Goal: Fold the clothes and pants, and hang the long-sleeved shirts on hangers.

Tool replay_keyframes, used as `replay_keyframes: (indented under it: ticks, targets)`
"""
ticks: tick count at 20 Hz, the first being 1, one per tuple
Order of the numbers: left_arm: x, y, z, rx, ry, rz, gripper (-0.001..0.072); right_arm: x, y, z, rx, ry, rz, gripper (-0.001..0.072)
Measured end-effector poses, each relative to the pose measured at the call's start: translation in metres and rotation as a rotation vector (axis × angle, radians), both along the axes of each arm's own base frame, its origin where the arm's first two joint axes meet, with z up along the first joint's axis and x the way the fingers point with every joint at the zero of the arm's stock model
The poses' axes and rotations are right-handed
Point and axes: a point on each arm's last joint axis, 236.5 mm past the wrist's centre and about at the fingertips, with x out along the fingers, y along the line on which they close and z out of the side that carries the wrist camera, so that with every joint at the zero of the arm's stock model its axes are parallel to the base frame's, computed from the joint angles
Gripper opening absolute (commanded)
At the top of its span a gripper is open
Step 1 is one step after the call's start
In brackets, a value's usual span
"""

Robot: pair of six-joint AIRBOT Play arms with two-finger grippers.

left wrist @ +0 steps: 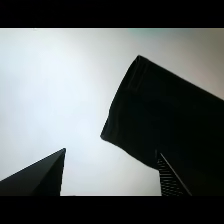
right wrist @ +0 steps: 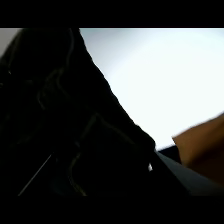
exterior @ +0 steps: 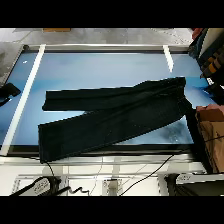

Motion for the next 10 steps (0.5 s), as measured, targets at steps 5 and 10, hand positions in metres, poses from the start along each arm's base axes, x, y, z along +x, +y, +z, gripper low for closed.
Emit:
replay_keyframes:
  ticks: [5,10]
  targets:
    - [-0.042,0.017,0.009,0.108,0.094,0.010,0.0023,-0.039,0.012,-0.006,0.050,0.098,0.112,0.0037]
    - [-0.134,0.052,-0.015,0.146,0.207,0.152,0.0025,-0.057,0.023,-0.009,0.075,0.135,0.199,0.0036]
